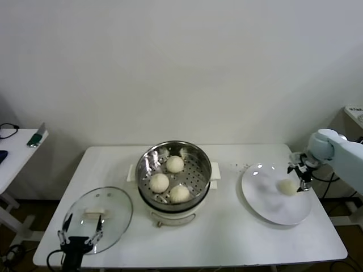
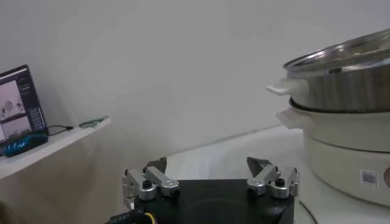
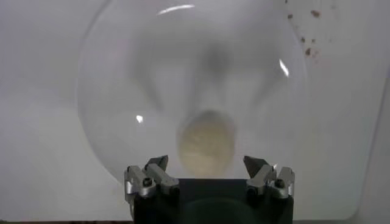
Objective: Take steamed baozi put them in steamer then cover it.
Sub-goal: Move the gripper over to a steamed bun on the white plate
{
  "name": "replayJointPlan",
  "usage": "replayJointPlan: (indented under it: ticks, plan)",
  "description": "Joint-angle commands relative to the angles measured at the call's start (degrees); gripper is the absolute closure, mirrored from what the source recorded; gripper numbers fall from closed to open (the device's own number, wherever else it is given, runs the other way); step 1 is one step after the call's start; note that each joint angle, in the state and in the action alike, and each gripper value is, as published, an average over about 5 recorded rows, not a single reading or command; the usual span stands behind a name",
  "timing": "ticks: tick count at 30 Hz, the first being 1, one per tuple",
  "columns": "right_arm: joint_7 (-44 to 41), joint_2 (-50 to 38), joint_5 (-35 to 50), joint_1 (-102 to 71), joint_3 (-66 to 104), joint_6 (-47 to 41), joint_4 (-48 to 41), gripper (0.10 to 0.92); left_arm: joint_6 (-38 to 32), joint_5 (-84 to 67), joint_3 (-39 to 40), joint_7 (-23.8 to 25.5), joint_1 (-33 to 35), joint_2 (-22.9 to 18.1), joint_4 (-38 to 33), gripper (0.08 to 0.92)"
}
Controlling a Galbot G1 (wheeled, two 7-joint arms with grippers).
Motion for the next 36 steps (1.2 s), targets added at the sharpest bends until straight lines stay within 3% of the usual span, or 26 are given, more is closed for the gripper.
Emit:
replayJointPlan:
  ticks: [1,24,36]
  plan:
    - [-0.1,4.6,-4.6,-6.5,7.2,0.7,-9.2,0.203,-0.2,-0.2,-0.4,0.0,0.2,0.0,0.4,0.177]
    - [-0.1,9.6,-7.0,-7.3,10.2,2.5,-14.0,0.203,-1.1,-0.5,-0.8,-0.2,1.2,-0.5,0.9,0.177]
    - [-0.7,9.0,-2.2,-6.0,9.4,0.7,-13.6,0.330,-1.4,-0.7,-0.9,-0.1,1.9,-0.7,0.4,0.177]
